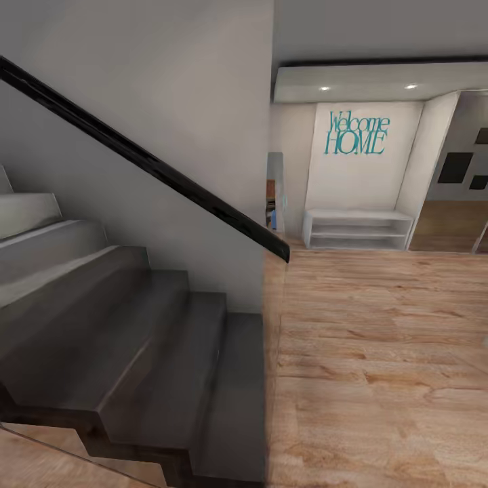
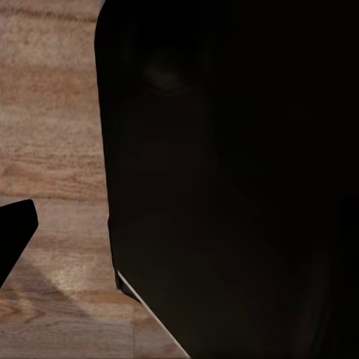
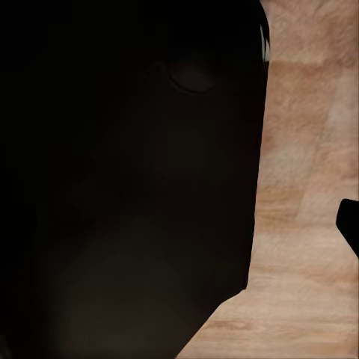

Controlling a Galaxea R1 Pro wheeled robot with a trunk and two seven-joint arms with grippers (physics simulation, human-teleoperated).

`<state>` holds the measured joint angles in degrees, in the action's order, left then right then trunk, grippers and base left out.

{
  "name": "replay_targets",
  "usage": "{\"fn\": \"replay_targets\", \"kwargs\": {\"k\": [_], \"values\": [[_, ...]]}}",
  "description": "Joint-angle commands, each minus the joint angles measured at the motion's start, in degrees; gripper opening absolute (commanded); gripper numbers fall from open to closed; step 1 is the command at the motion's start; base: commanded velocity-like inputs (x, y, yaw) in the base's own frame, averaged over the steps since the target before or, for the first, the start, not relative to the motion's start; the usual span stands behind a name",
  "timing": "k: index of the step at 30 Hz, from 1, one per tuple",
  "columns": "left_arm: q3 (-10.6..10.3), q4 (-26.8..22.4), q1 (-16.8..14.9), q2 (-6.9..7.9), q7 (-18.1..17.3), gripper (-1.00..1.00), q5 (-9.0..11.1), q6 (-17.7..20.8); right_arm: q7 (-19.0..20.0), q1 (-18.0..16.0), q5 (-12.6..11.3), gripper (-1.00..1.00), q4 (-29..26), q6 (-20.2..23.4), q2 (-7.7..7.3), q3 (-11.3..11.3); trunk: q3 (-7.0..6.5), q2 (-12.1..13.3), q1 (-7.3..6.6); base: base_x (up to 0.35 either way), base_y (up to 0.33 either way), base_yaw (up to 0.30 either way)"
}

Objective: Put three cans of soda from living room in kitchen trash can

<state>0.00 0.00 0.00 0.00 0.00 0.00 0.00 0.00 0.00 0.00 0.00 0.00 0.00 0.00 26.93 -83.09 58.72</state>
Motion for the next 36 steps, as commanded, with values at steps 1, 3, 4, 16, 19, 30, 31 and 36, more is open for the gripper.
{"fn": "replay_targets", "kwargs": {"k": [1,3,4,16,19,30,31,36], "values": [[0.0,0.0,0.0,0.0,0.0,1.0,0.0,0.0,0.0,0.0,0.0,1.0,0.0,0.0,0.0,0.0,0.0,0.0,0.0,0.0,0.0,0.0],[0.2,-0.1,-0.1,-0.09,-0.2,1.0,-0.1,-0.1,0.5,-0.1,0.0,1.0,-0.1,0.2,0.09,0.2,0.0,0.0,0.0,0.0,0.0,0.0],[0.2,-0.1,-0.1,-0.09,-0.2,1.0,-0.1,-0.1,0.5,-0.1,0.0,1.0,-0.1,0.2,0.09,0.2,0.0,0.0,0.0,0.0,0.0,0.0],[0.2,-0.1,-0.1,-0.09,-0.2,1.0,-0.1,-0.1,0.5,-0.1,0.0,1.0,-0.1,0.2,0.09,0.2,0.0,0.0,0.0,0.0,0.0,0.0],[0.2,-0.1,-0.1,-0.09,-0.2,1.0,-0.1,-0.1,0.5,-0.1,0.0,1.0,-0.1,0.2,0.09,0.2,0.0,0.0,0.0,0.0,0.0,0.0],[0.3,-0.8,-0.1,1.51,-0.6,1.0,0.0,-2.0,1.6,-0.1,0.2,1.0,0.3,-2.2,-2.19,0.4,0.0,0.0,0.0,0.0,0.0,0.0],[0.3,-0.8,-0.1,1.56,-0.6,1.0,0.0,-2.3,1.7,-0.1,0.2,1.0,0.3,-2.5,-2.26,0.4,0.0,0.0,0.0,0.0,0.0,0.0],[0.3,-0.8,-0.1,1.78,-0.5,1.0,-0.1,-9.2,1.8,-0.1,0.2,1.0,-0.2,-9.2,-3.01,0.3,0.0,0.0,0.0,0.0,0.0,0.0]]}}
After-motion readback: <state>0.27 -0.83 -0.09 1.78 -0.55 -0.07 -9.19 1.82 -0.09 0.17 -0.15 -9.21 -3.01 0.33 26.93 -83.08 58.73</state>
